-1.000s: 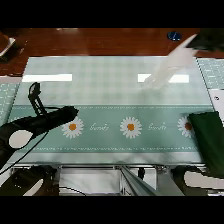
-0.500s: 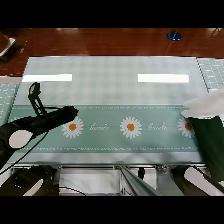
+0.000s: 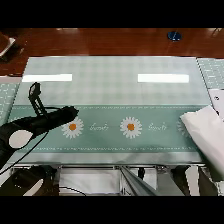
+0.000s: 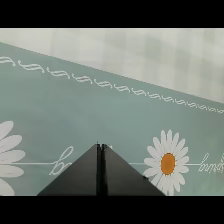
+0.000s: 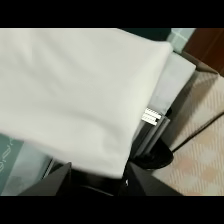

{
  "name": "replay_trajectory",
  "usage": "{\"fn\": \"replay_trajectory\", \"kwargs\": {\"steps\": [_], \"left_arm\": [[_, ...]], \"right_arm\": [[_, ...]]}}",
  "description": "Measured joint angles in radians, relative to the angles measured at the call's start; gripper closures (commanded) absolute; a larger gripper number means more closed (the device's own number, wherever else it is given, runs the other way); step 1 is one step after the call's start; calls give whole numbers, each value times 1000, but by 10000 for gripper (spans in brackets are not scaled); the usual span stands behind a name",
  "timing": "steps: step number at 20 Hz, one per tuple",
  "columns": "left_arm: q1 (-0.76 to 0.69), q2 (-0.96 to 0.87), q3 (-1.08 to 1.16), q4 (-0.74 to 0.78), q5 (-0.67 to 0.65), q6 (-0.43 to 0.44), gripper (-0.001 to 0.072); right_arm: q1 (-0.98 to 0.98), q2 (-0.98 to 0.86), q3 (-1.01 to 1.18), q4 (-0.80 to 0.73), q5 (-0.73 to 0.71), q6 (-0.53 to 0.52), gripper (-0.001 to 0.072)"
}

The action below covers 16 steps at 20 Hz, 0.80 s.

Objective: Fold the shirts.

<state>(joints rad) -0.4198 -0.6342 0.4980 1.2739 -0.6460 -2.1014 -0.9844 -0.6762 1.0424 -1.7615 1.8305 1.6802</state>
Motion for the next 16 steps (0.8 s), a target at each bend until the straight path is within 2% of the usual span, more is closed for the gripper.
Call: {"fn": "replay_trajectory", "kwargs": {"steps": [1, 2, 4, 6, 8, 12, 14, 16], "left_arm": [[0, 0, 0, 0, -2, 8, 690], [2, 0, 0, 0, -3, 19, 690], [17, 0, 18, 0, 29, 70, 691], [53, -13, 82, 0, 64, 136, 691], [95, -56, 212, 0, 72, 208, 691], [103, -230, 583, 0, -60, 354, 691], [65, -311, 695, 3, -160, 407, 692], [18, -368, 722, 36, -227, 431, 691]], "right_arm": [[2, 11, -25, -10, -13, 1, 312], [12, 18, -37, -17, -31, 1, 373], [56, 11, -27, -15, -76, 0, 688], [127, -26, 32, 45, -134, -13, 682], [225, -81, 117, 197, -216, -28, 682], [532, -186, 237, 494, -459, -51, 682], [732, -245, 251, 516, -548, -69, 682], [913, -312, 229, 468, -597, -75, 683]]}}
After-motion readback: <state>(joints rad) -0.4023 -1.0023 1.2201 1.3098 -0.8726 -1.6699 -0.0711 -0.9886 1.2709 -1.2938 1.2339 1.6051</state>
